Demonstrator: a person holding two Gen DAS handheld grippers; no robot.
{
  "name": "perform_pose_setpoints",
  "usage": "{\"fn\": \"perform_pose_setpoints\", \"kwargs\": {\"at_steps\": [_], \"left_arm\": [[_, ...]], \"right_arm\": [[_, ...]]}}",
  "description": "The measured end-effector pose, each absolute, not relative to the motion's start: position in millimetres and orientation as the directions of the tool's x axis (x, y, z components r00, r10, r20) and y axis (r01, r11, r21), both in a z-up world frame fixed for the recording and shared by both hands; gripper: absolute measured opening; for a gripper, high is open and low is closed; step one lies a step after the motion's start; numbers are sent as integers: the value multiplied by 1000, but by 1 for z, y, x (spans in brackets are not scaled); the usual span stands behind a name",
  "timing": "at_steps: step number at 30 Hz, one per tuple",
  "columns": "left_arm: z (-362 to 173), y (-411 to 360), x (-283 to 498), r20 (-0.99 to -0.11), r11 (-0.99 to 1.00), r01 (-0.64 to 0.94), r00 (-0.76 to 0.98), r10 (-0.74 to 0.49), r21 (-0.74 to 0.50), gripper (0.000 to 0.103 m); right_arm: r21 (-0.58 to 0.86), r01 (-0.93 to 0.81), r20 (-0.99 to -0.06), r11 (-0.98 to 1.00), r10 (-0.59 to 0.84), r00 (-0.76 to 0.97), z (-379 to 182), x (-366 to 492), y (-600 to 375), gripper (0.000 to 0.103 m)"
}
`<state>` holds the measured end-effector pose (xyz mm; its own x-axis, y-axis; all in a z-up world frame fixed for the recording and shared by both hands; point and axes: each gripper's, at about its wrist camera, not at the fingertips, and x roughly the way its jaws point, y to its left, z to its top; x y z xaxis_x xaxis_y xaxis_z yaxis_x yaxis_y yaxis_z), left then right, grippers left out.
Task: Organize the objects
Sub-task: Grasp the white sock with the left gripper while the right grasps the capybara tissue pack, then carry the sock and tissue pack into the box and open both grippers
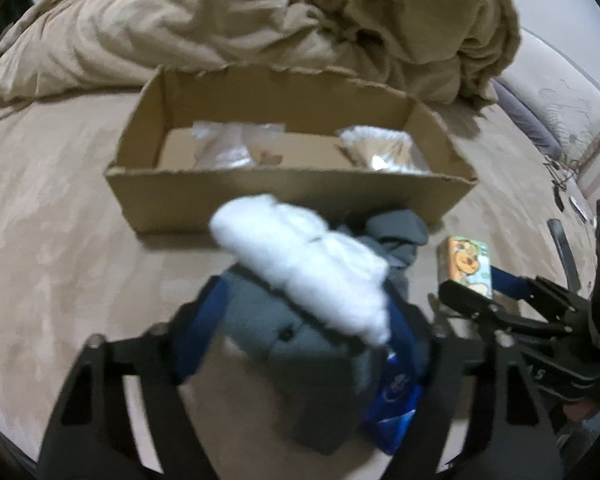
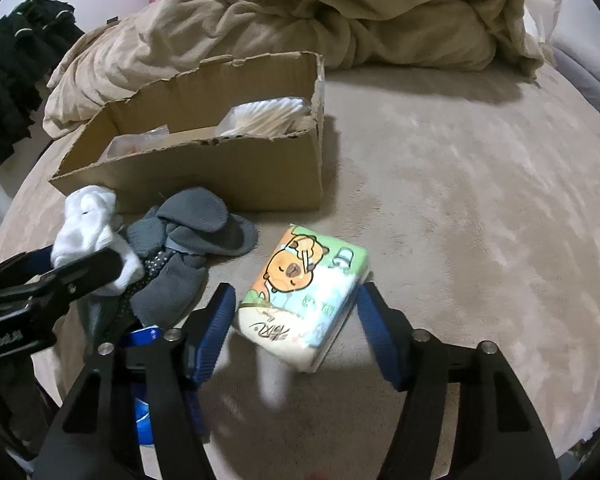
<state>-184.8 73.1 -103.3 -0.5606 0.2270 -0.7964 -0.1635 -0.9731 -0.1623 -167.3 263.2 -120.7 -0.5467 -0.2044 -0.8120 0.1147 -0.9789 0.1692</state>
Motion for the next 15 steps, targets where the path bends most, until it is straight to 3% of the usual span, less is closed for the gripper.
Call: {"fn": "perform_pose_setpoints", "kwargs": {"at_steps": [1,10,13,15], "left_arm": [[-101,75,-183,-791,-973,-173,-569,226,-154,58],[-78,70,-165,-741,-967,-194,-622,253,-167,42],[-72,64,-157,-731,-966,-194,-631,258,-173,36],[-67,60,-151,-718,-965,-196,-645,259,-173,36]], "right_arm": [[168,117,-811,-979,-205,-548,-119,-166,264,61],[159,112,-793,-981,-194,-577,-101,-153,269,52],[163,108,-786,-981,-196,-586,-93,-149,270,27],[165,113,-780,-980,-200,-593,-87,-145,269,24]]}}
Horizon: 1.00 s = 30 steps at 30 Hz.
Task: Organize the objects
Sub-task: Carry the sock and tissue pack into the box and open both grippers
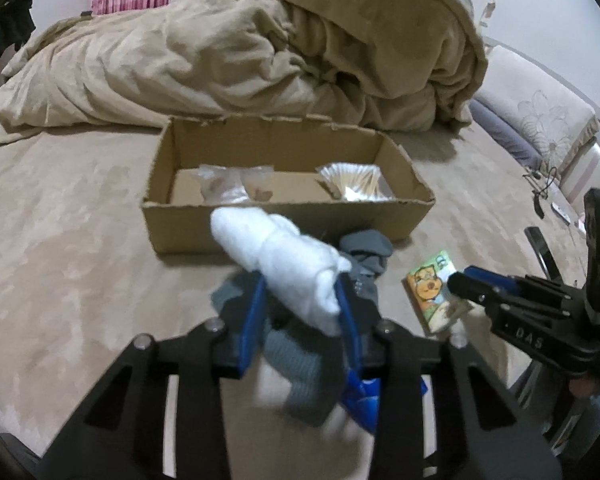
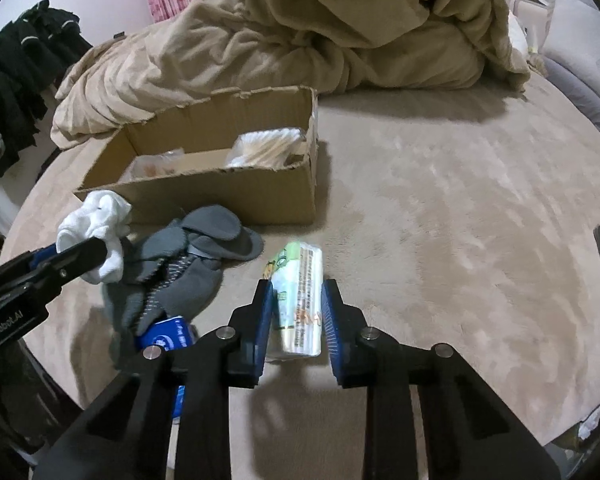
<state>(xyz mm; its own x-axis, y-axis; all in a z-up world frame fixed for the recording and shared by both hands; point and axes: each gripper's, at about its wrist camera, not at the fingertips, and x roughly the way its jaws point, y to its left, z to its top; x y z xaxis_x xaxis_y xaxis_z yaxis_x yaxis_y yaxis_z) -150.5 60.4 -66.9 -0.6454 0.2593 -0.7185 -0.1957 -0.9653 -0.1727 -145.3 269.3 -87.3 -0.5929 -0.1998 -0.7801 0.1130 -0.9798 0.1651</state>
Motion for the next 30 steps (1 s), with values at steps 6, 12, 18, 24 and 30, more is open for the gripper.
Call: {"fn": "perform_pose_setpoints", "kwargs": {"at_steps": [6,12,18,24,30], "left_arm": [[-56,50,-136,-706,-964,-197,-657,263,-177,32],[-54,41,-124,-711,-965,-193,-653,261,-177,32],[-44,35,-115,-696,-963,-204,-665,270,-178,32],[-25,25,-109,-672,-962,-207,-689,271,-176,32],[1,15,-110,-641,-963,-211,-719,268,-167,32]], "right_arm": [[145,113,-798,-983,-184,-574,-90,-148,264,21],[109,63,-821,-992,-126,-557,-109,-157,264,66],[56,55,-842,-997,-77,-533,-125,-163,267,25],[116,78,-815,-990,-140,-563,-110,-151,272,24],[155,144,-752,-977,-211,-624,-58,-140,260,24]]}}
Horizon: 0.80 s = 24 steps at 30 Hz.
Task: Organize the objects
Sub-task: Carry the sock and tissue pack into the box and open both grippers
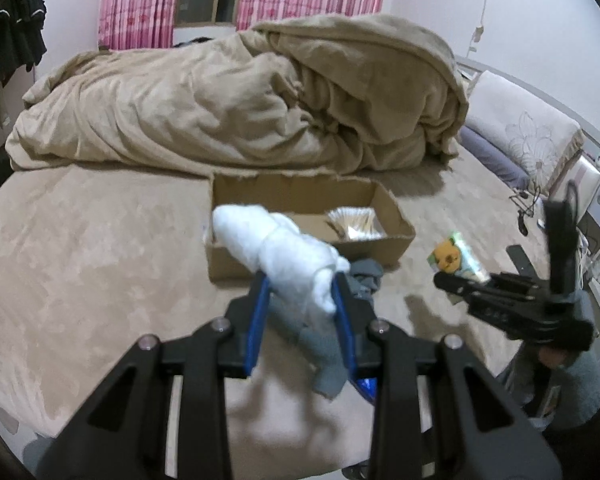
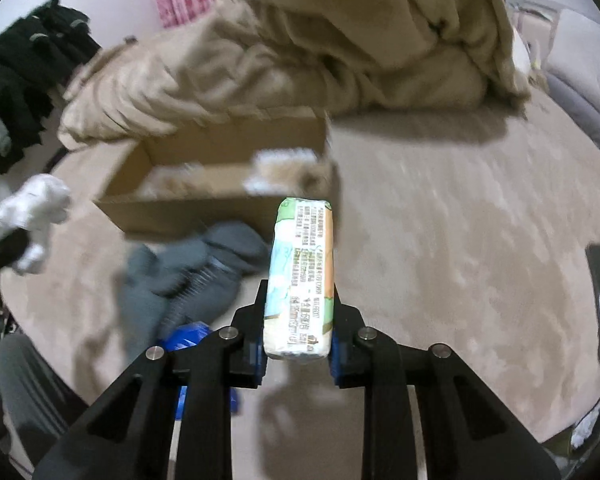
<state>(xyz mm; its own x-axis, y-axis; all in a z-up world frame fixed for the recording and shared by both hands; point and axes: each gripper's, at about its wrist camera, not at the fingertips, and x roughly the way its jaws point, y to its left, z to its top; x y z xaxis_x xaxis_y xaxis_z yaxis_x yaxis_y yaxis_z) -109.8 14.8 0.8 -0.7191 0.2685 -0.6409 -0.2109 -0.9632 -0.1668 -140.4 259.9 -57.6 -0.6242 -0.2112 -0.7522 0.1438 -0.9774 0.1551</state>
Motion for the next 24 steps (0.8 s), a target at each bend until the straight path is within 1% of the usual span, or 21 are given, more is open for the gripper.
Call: {"fn": "perform_pose_setpoints", "kwargs": {"at_steps": [7,12,17,24], "left_arm": [[21,8,-123,-613,-958,-238,-737,284,-157,32],[34,1,-146,-587,-958,-241,-757,287,-157,32],[29,-3,-176,-590,-956,-246,-753,291,-158,32],[-3,0,-217,-634,-951,-270,-712,302,-151,32]], "right_arm": [[199,229,-659,-953,-304,-688,7,-138,240,25],[191,262,-615,-946,-323,-719,30,-153,230,25],[181,273,-609,-945,-326,-723,31,-176,219,25],[191,278,-648,-942,-333,-685,1,-216,199,25]]}}
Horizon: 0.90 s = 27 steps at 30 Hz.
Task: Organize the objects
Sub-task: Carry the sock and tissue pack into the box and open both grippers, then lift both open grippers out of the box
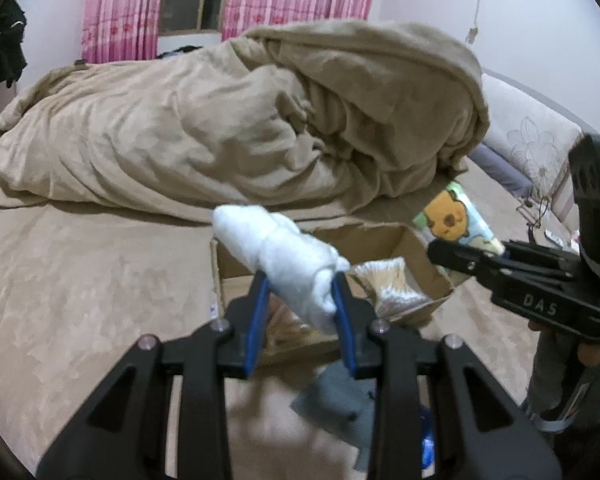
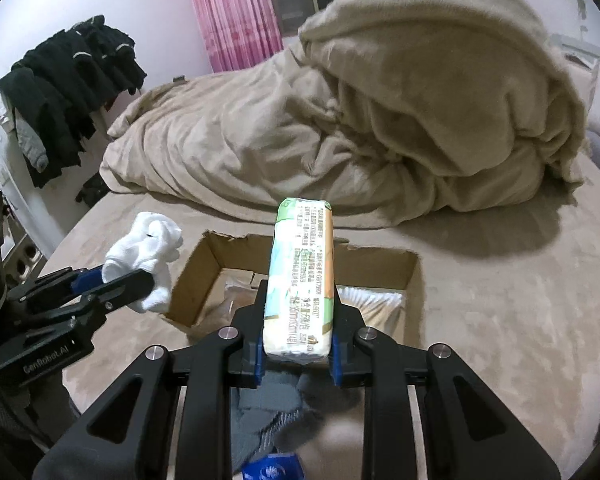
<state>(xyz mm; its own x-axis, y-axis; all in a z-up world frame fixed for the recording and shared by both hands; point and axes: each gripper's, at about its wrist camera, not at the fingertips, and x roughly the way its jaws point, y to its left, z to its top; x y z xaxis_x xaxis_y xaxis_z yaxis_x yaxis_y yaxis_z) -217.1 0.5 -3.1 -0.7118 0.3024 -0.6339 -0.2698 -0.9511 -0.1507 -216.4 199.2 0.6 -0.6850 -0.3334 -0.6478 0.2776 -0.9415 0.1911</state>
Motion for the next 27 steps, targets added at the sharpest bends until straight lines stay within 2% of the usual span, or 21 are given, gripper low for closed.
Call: {"fn": "perform_pose_setpoints", "kwargs": {"at_steps": [6,18,21,23,24,25,26,27], "left_arm": [[-37,3,-247,-673,-952,-274,-679,293,-138,33],[-67,1,-263,-726,-961,-244,-636,262,-133,36],[-64,0,-262,-732,-967,-220,-637,241,-127,37],[-60,-1,-260,-729,-970,-210,-643,234,-126,39],[-58,-2,-258,-728,-971,-204,-647,229,-124,42],[-56,-3,-256,-726,-972,-200,-650,225,-122,50],[-53,-4,-253,-723,-973,-195,-655,221,-121,55],[-50,-5,-250,-718,-974,-190,-661,220,-123,64]], "right_arm": [[198,276,-684,-941,-334,-649,-31,-243,185,25],[205,253,-724,-946,-320,-611,-67,-266,179,28],[201,251,-721,-947,-316,-616,-67,-265,180,38],[199,250,-716,-948,-315,-623,-65,-264,180,54],[200,249,-712,-948,-315,-628,-64,-263,181,58],[204,249,-706,-947,-319,-633,-61,-261,182,62],[209,249,-700,-946,-322,-638,-57,-260,183,63],[211,249,-694,-945,-324,-642,-54,-258,184,63]]}}
